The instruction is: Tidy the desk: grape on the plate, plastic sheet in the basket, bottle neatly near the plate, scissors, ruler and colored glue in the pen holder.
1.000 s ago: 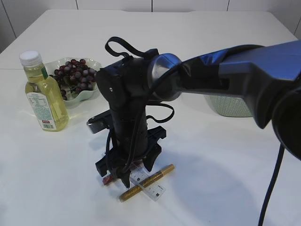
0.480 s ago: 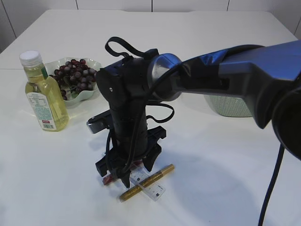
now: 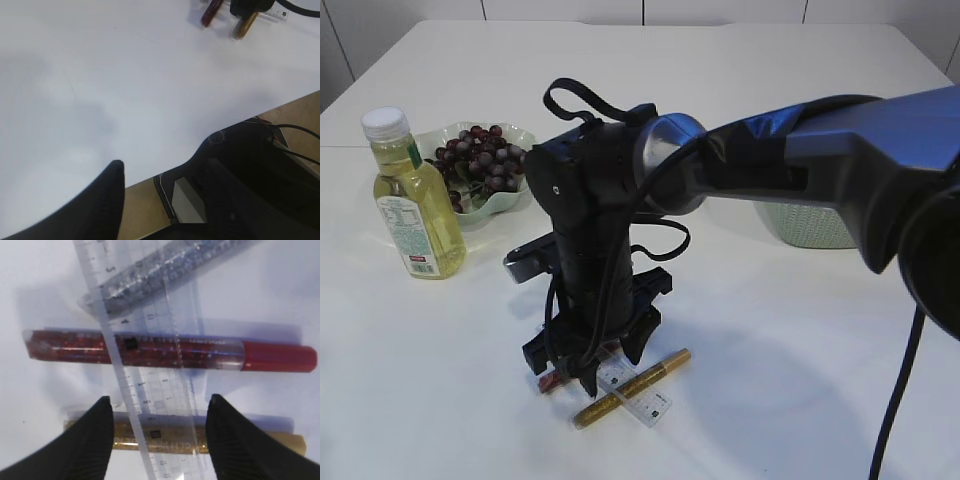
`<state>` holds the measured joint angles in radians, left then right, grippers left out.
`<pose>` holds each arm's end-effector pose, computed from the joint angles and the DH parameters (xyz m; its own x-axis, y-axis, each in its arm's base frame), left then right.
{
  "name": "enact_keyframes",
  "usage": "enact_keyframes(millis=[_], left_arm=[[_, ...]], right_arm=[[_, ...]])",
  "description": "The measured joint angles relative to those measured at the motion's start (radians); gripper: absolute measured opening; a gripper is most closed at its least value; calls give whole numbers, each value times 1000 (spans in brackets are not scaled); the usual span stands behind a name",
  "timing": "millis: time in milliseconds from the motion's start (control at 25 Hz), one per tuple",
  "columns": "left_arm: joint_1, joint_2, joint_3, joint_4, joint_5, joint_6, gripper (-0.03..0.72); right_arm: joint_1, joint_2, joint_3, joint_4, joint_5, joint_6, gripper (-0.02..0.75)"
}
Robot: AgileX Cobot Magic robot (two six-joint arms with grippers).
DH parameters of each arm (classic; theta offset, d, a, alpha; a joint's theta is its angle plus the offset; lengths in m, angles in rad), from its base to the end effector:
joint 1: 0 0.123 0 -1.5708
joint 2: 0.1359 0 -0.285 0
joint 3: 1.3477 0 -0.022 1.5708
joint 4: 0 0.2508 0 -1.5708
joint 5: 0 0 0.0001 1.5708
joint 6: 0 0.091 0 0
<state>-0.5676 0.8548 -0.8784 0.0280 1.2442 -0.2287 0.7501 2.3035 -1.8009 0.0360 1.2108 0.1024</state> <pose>0.1101 -0.0674 0.3285 -0.8605 0.2902 -0.4187 0.3488 0.9347 -0.0689 0.3277 0.3096 0.1352 -0.8038 -0.5921 0.0587 -0.5916 0.8058 0.0271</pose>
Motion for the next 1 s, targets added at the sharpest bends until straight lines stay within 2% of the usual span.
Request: enact_keyframes(millis=[1000], left_arm=[[0, 0, 0, 0, 0, 0, 379]], right_arm=[[0, 0, 0, -20, -26, -11, 459]])
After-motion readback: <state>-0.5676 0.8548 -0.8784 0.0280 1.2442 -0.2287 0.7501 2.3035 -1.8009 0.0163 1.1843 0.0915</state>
